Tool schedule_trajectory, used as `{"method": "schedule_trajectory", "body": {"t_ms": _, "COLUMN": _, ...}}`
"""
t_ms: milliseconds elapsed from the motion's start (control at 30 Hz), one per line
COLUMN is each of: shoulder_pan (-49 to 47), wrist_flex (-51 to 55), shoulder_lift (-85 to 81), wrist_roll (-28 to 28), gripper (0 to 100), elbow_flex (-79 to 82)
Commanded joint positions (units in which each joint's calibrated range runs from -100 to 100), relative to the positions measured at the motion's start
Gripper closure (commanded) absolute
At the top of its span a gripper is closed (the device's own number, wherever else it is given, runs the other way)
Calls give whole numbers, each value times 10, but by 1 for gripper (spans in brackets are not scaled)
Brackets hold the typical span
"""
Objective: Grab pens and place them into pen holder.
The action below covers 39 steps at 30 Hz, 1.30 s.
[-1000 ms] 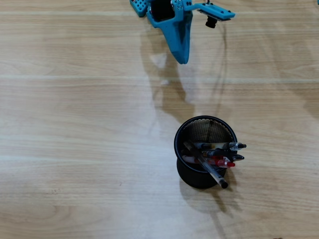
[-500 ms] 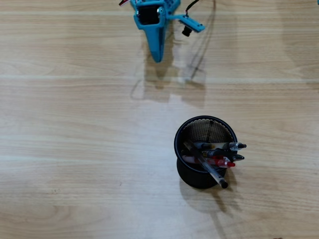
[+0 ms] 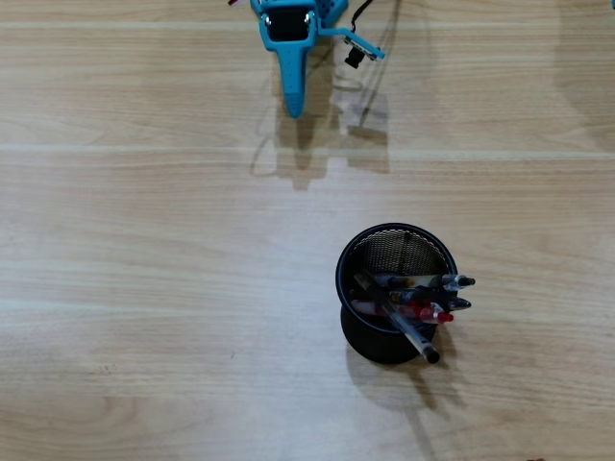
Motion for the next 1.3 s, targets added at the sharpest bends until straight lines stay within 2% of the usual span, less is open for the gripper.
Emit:
{"method": "schedule_trajectory", "body": {"t_ms": 0, "shoulder_pan": 20, "wrist_flex": 61, "shoulder_lift": -48, "wrist_roll": 6, "gripper": 94, "elbow_flex": 2}}
{"method": "schedule_trajectory", "body": {"t_ms": 133, "shoulder_pan": 20, "wrist_flex": 97, "shoulder_lift": -47, "wrist_roll": 10, "gripper": 98, "elbow_flex": -7}}
{"method": "schedule_trajectory", "body": {"t_ms": 267, "shoulder_pan": 19, "wrist_flex": 128, "shoulder_lift": -47, "wrist_roll": 37, "gripper": 98, "elbow_flex": -17}}
{"method": "schedule_trajectory", "body": {"t_ms": 1267, "shoulder_pan": 22, "wrist_flex": 126, "shoulder_lift": -46, "wrist_roll": 37, "gripper": 98, "elbow_flex": -18}}
